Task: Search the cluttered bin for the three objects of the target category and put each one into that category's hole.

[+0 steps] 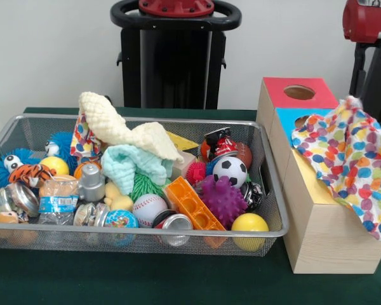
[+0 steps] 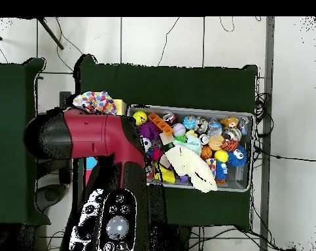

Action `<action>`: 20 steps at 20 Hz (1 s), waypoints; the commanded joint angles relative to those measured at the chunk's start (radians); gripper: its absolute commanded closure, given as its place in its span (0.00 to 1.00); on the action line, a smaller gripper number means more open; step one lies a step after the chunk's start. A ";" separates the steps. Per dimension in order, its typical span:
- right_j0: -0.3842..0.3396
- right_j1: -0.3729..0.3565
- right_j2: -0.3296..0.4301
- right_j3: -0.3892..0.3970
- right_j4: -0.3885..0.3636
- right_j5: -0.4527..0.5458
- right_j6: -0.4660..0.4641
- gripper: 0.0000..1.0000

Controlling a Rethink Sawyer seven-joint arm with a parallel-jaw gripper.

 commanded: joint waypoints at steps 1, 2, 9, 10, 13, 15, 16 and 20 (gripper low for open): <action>-0.030 0.027 0.023 0.041 -0.018 0.084 0.121 0.00; -0.028 0.028 0.022 0.041 -0.019 0.083 0.123 0.00; -0.025 0.049 0.016 0.023 -0.013 0.078 0.146 0.00; -0.026 0.055 0.012 0.006 -0.013 0.088 0.150 0.00; -0.053 0.086 0.023 -0.024 -0.015 0.077 0.126 0.00; -0.071 0.090 0.038 -0.012 -0.012 0.045 0.111 0.00; -0.075 0.095 0.039 -0.015 -0.014 0.043 0.105 0.00; -0.081 0.099 0.035 -0.019 -0.023 0.029 0.101 0.00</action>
